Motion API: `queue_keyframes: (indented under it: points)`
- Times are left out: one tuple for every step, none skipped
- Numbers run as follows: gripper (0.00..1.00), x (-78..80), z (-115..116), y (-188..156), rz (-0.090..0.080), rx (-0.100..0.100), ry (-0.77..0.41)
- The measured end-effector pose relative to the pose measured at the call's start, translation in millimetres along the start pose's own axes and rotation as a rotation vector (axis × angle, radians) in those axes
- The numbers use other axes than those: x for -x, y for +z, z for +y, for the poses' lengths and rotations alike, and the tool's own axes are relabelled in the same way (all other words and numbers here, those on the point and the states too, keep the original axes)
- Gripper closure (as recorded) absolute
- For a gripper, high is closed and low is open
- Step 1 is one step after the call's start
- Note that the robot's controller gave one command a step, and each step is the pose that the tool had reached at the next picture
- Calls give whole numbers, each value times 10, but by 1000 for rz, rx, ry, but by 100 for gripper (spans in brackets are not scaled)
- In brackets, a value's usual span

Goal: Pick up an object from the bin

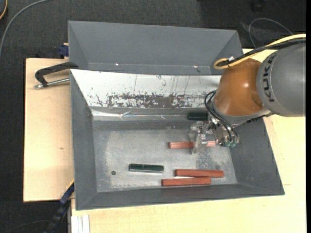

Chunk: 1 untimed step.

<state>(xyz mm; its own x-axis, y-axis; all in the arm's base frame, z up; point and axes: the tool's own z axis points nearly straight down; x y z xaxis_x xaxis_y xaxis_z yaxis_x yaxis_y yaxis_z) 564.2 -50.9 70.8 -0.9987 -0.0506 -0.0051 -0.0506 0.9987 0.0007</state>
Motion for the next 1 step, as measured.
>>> queue_keyframes:
  points:
    - [100, -209, 223, -1509, -1, 0, -44]
